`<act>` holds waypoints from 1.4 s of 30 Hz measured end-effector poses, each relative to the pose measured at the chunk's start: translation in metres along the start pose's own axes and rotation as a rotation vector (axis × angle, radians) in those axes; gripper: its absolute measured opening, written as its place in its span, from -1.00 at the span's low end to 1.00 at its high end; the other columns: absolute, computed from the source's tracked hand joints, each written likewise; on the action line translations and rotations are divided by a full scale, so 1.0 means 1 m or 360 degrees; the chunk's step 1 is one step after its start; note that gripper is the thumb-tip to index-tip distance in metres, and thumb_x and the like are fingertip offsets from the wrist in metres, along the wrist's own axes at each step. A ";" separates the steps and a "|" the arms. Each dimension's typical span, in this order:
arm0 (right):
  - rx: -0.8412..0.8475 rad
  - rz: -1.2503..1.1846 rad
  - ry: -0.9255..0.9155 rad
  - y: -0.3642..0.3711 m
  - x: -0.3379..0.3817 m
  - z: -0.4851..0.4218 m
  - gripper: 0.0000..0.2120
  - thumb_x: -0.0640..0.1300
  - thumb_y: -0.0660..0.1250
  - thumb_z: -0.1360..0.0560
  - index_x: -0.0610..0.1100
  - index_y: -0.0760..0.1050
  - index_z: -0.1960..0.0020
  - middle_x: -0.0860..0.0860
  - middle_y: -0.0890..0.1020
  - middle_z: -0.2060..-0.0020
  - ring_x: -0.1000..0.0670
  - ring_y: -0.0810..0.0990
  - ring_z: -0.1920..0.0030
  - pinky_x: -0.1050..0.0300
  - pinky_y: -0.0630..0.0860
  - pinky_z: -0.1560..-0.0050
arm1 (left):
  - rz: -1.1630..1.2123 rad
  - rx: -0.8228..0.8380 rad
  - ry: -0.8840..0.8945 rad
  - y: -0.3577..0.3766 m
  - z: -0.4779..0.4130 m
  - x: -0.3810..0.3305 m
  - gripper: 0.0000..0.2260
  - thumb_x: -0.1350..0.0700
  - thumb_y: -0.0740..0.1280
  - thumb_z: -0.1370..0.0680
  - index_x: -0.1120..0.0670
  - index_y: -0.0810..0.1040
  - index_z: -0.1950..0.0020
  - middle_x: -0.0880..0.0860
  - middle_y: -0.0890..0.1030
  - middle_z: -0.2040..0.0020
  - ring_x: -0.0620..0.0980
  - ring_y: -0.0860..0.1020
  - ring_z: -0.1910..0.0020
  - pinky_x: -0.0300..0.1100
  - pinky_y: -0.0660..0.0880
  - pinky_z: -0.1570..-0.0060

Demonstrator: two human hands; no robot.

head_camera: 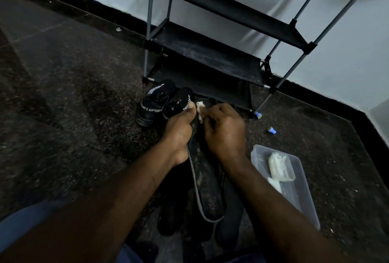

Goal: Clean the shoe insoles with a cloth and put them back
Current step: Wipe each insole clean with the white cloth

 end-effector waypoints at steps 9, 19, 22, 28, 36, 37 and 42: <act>-0.0195 -0.0608 0.0833 -0.022 -0.076 -0.012 -0.84 -0.19 0.45 -0.52 0.01 0.73 -0.04 0.11 0.75 0.14 0.11 0.72 0.13 0.08 0.66 -0.02 | -0.0097 0.0012 0.0032 -0.001 -0.005 -0.003 -0.61 -0.10 0.25 -0.70 0.17 0.61 -0.31 0.23 0.71 -0.15 0.29 0.65 -0.20 0.33 0.52 -0.29; 0.0116 -0.0690 0.0654 0.009 -0.060 0.010 -0.71 -0.20 0.52 -0.47 0.02 0.68 -0.16 0.13 0.72 -0.02 0.13 0.70 0.00 0.07 0.64 -0.11 | -0.0123 0.0053 0.0083 -0.001 -0.007 -0.003 -0.73 0.03 0.26 -0.71 0.16 0.65 -0.22 0.20 0.74 -0.06 0.11 0.72 0.05 -0.07 0.67 0.08; 0.0082 -0.0610 0.0618 0.006 -0.061 0.012 -0.70 -0.21 0.54 -0.45 0.00 0.68 -0.14 0.09 0.71 0.02 0.11 0.69 0.07 0.00 0.66 -0.04 | -0.0173 0.0075 0.0076 0.001 -0.007 -0.001 -0.73 0.04 0.26 -0.71 0.18 0.65 -0.23 0.22 0.73 -0.06 0.12 0.72 0.05 -0.10 0.66 0.12; -0.0003 -0.0239 0.0260 -0.005 -0.027 0.016 -0.81 -0.20 0.49 -0.49 -0.07 0.73 -0.09 0.00 0.67 0.06 0.10 0.62 0.10 0.32 0.50 0.03 | -0.0145 0.0105 0.0098 0.005 -0.006 0.002 -0.72 0.03 0.25 -0.71 0.17 0.65 -0.23 0.21 0.72 -0.12 0.16 0.69 -0.15 0.00 0.61 -0.18; -0.0068 -0.0014 0.0345 -0.012 -0.028 0.005 -0.86 -0.25 0.43 -0.46 -0.12 0.73 0.03 -0.07 0.70 0.11 -0.07 0.67 0.09 0.35 0.36 0.07 | -0.0097 0.0056 0.0094 0.002 -0.006 0.003 -0.75 0.04 0.26 -0.71 0.15 0.66 -0.19 0.15 0.74 -0.09 0.08 0.71 -0.07 -0.09 0.64 -0.09; 0.0029 -0.0025 0.0253 -0.004 -0.015 0.009 -0.87 -0.23 0.42 -0.47 -0.12 0.72 0.04 -0.07 0.69 0.12 -0.05 0.65 0.09 0.31 0.39 0.06 | -0.0072 0.0041 0.0097 0.000 -0.007 0.002 -0.75 0.04 0.27 -0.70 0.16 0.66 -0.18 0.15 0.74 -0.07 0.09 0.70 -0.07 -0.07 0.62 -0.10; -0.0004 -0.0016 0.0259 -0.008 -0.020 0.008 -0.91 -0.23 0.44 -0.45 -0.10 0.70 0.08 -0.05 0.67 0.16 -0.05 0.63 0.16 0.27 0.38 0.14 | -0.0045 0.0043 0.0100 0.004 -0.007 0.001 -0.72 0.05 0.25 -0.71 0.20 0.65 -0.22 0.21 0.72 -0.11 0.12 0.69 -0.06 -0.09 0.64 -0.03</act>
Point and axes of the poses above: each hand's wrist, its own z-axis away from the middle knuckle, its own y-axis out of the palm, x = y × z, the point moved 10 cm from there along -z, towards the middle knuckle
